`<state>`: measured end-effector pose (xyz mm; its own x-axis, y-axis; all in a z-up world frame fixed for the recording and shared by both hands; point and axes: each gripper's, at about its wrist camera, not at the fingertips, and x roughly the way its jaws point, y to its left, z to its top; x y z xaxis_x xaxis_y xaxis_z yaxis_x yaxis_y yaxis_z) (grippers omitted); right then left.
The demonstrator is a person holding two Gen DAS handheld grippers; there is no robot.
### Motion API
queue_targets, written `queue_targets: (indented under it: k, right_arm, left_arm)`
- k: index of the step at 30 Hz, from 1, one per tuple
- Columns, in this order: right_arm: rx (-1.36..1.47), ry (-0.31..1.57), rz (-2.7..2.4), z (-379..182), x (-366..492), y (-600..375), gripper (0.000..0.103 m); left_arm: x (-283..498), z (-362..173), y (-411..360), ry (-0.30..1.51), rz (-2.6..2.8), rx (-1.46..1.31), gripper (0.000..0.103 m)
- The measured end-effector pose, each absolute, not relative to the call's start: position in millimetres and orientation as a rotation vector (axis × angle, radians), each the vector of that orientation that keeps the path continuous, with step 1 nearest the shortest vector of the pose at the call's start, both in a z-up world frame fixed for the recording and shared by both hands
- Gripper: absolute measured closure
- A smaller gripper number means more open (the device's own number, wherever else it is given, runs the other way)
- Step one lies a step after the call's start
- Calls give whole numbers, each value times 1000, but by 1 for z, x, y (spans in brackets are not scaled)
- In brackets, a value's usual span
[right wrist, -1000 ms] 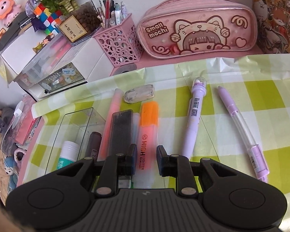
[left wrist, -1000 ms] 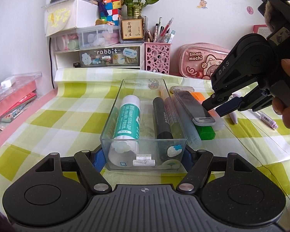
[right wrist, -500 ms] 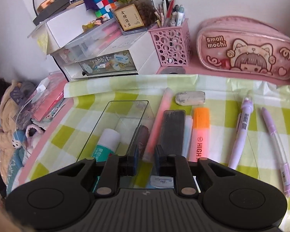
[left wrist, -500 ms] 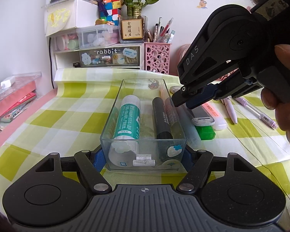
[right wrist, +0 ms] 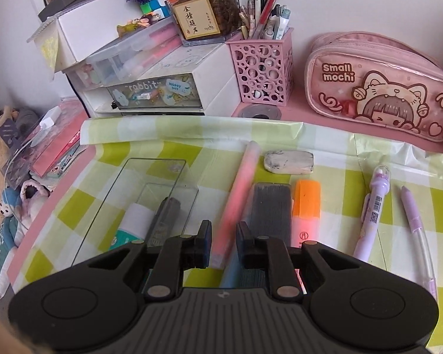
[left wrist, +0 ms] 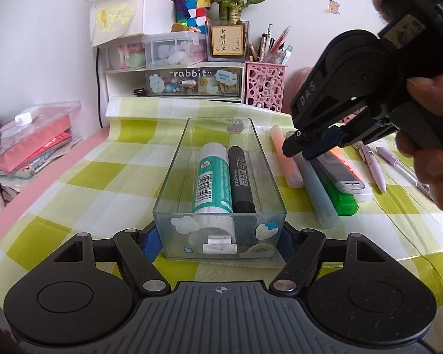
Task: Organize stationery
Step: 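Move the right tool onto the pink highlighter and close it, then lower the pink highlighter into the clear box and open the right tool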
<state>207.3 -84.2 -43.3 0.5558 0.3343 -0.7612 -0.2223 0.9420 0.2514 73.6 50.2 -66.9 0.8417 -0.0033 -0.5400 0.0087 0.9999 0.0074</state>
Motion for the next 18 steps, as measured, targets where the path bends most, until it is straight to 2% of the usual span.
queue_targets:
  k: [11,18]
  right_arm:
    - [-36,984,264,-55,253,-53,90]
    - [188,974,293,-55,236,-76,92]
  left_arm:
    - [72,-70,50,554,-17,12,31]
    - [72,-70,51,551,-21,-2,31]
